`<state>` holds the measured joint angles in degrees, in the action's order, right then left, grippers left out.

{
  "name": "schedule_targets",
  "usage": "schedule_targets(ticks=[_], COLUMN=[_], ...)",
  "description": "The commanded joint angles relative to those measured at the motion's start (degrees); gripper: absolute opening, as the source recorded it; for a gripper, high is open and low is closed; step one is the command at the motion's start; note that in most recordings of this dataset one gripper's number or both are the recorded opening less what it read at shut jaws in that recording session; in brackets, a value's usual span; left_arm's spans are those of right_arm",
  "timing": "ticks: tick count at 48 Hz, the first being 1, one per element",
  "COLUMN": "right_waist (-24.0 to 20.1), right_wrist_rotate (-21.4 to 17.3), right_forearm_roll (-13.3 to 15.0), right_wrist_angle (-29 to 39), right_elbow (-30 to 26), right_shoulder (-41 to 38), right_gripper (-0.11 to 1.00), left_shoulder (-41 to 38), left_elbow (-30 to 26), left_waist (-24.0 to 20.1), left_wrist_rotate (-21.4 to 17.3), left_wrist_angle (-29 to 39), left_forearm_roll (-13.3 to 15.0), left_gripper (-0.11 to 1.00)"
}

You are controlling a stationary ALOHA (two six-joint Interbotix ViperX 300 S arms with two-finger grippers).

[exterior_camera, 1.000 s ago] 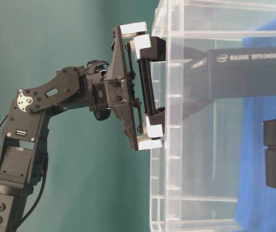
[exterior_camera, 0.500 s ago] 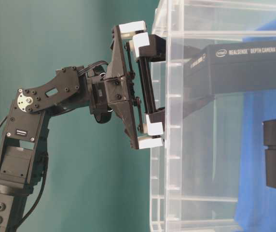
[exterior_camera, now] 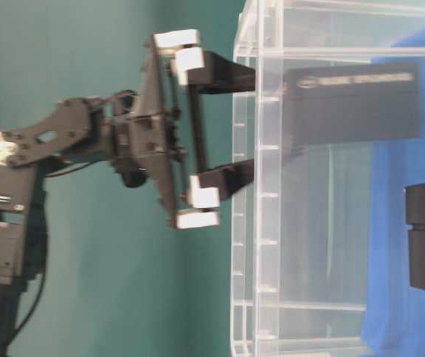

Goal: Take the box out of the case with the left arm.
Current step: 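Lift the held box up out of the case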

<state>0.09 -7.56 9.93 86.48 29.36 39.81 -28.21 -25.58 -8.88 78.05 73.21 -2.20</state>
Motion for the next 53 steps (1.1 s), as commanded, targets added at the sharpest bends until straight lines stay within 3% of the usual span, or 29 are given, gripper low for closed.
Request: schedule_targets(ticks=[1,33,53], right_waist=[0.00,0.00,0.00], right_wrist_rotate=[0.09,0.09,0.00], right_forearm_roll=[0.09,0.09,0.09], right_wrist_angle=[-0.26,-0.18,-0.26], right_elbow=[-0.62,-0.62,-0.62], right_shoulder=[0.09,0.18,0.18], right_gripper=[0.01,0.01,0.01], left_shoulder=[4.13,0.62,0.70], left_elbow=[-4.75,-28.21,-31.99], left_waist=[0.26,0.79,0.79], left_wrist_rotate=[-0.09,-0.35,-0.18], left_wrist_angle=[2.37,19.07,23.03], left_forearm_roll=[-0.18,-0.18,-0.53], left_gripper=[0.63,0.63,0.63])
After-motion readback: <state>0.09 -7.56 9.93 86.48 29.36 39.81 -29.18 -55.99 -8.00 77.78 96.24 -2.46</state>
